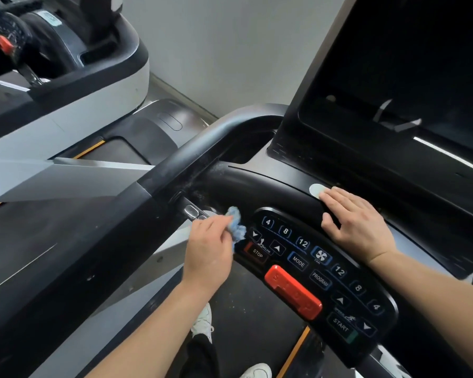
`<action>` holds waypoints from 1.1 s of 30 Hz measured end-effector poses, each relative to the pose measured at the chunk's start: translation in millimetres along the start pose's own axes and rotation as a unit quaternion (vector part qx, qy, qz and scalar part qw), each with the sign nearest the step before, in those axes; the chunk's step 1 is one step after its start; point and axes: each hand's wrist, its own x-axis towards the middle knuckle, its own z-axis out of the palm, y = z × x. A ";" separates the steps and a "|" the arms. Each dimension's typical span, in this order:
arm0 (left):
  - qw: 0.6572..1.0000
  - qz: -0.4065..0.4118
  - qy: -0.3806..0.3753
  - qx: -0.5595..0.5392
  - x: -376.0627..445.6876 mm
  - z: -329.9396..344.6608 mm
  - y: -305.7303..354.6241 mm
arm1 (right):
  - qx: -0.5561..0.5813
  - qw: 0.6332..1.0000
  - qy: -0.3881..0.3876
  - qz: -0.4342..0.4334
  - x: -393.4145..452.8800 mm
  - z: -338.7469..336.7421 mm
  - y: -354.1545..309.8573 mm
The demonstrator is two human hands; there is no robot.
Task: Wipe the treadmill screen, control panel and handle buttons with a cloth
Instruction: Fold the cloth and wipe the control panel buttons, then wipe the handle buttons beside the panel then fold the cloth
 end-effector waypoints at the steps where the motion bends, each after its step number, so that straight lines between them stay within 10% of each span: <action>1: 0.999 0.049 0.004 -0.011 6.6 4.6 16.7 | 0.000 1.000 -0.001 -0.001 -0.5 -0.1 0.8; 6: 0.941 0.318 -0.113 0.006 14.0 50.3 77.5 | -0.003 1.000 -0.010 -0.001 -1.1 -0.8 1.0; 15: 0.957 0.284 -0.050 0.026 18.4 39.9 11.9 | 0.005 1.000 -0.010 0.007 0.5 -2.4 -2.3; 20: 0.989 0.038 -0.135 0.056 41.8 13.7 -26.4 | 0.016 1.000 -0.017 0.014 1.0 -5.0 -4.2; 25: 0.958 -0.193 -0.143 -0.156 58.4 -37.2 -25.3 | 0.021 0.997 -0.061 0.046 7.0 -15.8 -13.0; 29: 0.886 -0.286 -0.138 -0.338 68.9 -49.7 -12.9 | 0.049 0.989 -0.055 0.127 45.9 -45.7 -59.3; 33: 0.896 -0.264 -0.127 -0.335 76.6 -52.2 -0.4 | 0.296 0.931 -0.138 0.165 98.0 -70.5 -168.2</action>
